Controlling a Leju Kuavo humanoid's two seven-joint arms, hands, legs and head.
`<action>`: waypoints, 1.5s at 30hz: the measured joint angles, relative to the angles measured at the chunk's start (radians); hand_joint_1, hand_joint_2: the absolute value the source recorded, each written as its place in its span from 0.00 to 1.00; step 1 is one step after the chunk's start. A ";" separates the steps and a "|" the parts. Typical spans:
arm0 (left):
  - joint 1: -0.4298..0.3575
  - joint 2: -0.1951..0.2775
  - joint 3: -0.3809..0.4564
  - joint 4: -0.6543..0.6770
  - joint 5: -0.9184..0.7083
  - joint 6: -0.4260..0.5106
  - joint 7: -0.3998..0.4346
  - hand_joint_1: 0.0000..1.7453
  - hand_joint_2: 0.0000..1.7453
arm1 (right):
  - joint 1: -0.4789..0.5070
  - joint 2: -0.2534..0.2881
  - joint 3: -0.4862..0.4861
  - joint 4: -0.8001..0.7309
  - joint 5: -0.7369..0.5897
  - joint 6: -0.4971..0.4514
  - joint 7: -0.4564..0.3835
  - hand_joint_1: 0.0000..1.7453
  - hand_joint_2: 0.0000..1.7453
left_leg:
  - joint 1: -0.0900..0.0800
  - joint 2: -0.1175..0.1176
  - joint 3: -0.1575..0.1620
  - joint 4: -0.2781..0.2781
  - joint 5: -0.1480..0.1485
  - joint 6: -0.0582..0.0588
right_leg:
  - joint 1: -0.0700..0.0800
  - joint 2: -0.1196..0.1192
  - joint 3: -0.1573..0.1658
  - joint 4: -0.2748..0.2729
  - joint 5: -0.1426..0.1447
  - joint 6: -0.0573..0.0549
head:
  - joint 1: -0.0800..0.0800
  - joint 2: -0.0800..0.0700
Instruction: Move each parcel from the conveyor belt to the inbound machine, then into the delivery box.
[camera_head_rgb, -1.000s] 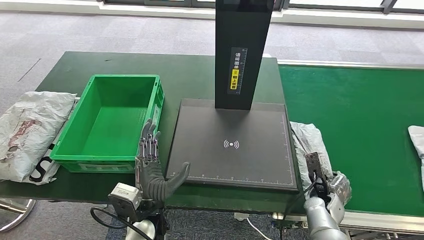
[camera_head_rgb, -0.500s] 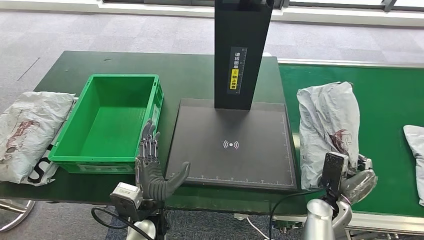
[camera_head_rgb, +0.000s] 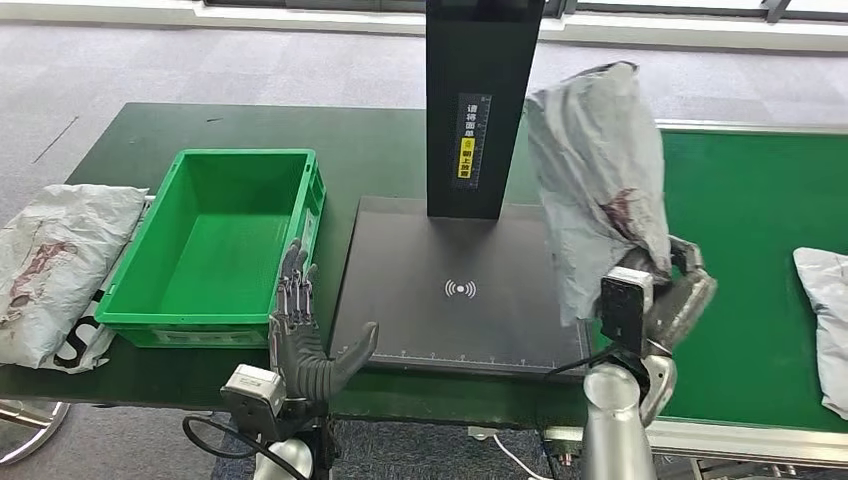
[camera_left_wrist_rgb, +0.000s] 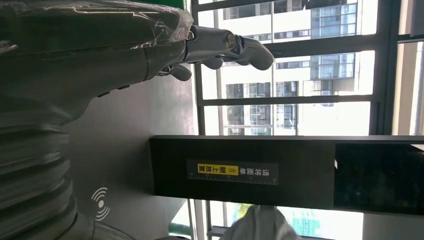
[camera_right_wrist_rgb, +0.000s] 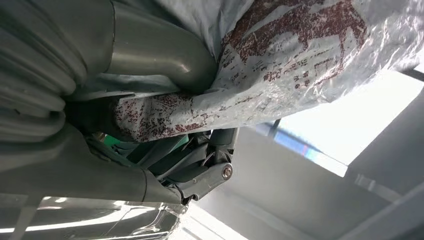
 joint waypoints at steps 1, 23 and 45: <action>-0.001 0.000 0.000 0.001 -0.001 0.000 0.000 0.00 1.00 | -0.003 0.000 0.033 0.009 0.001 0.025 0.005 1.00 1.00 | 0.000 0.000 0.000 0.000 0.000 0.000 | 0.000 0.000 0.000 0.000 0.000 0.000 | 0.000 0.000; -0.009 -0.002 0.000 0.028 0.003 -0.017 0.000 0.00 1.00 | -0.036 -0.002 0.243 0.247 -0.071 0.159 0.004 1.00 1.00 | 0.000 -0.001 -0.001 0.000 -0.001 0.000 | 0.000 -0.001 0.000 0.000 -0.001 -0.001 | 0.000 0.000; -0.016 -0.003 0.000 0.051 0.005 -0.033 0.000 0.00 1.00 | -0.124 0.015 0.275 0.552 -0.285 0.603 -0.058 1.00 1.00 | 0.000 0.000 -0.001 0.000 -0.001 0.000 | 0.000 -0.001 0.000 0.000 -0.001 -0.001 | 0.000 0.000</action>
